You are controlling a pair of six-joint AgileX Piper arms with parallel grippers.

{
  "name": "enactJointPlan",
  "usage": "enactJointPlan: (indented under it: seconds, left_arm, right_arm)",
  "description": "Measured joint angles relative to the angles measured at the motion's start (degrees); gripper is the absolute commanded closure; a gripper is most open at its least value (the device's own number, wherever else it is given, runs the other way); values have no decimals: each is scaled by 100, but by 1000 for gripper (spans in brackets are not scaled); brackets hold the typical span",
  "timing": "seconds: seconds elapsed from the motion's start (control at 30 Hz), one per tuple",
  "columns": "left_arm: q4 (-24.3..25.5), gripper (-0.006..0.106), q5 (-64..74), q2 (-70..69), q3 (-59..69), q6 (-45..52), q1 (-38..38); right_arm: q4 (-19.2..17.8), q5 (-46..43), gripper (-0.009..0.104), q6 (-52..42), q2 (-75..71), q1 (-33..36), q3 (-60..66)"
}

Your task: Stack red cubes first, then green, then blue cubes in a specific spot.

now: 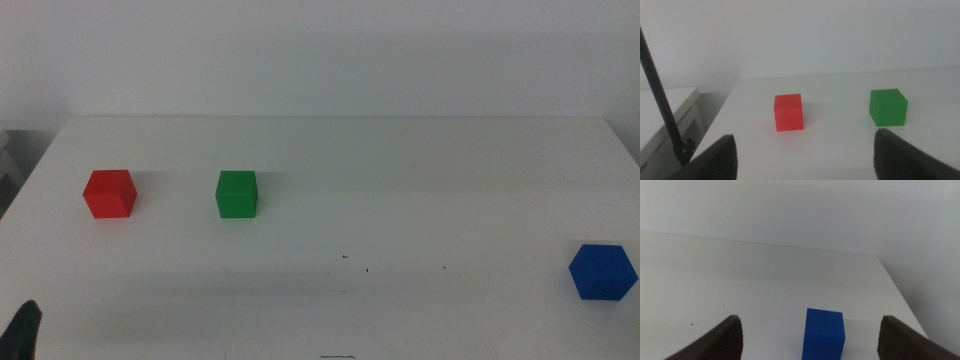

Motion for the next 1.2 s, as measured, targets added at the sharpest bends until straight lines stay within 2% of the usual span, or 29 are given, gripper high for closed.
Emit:
enactJointPlan:
  seconds: [0.3, 0.5, 0.63, 0.83, 1.2]
  left_arm:
    - [0, 7, 0, 0, 0, 0, 596]
    - [0, 7, 91, 195, -245, 0, 663]
    - [0, 7, 419, 1038, -1086, 5, 663]
    - [0, 7, 1767, 2725, -3217, 63, 663]
    - [-273, 7, 3900, 4831, -6328, 996, 663]
  right_arm:
    - [0, 0, 1, 0, 0, 0, 0]
    - [0, 0, 1, 0, 0, 0, 0]
    - [0, 0, 1, 0, 0, 0, 0]
    - [0, 0, 1, 0, 0, 0, 0]
    - [0, 0, 1, 0, 0, 0, 0]
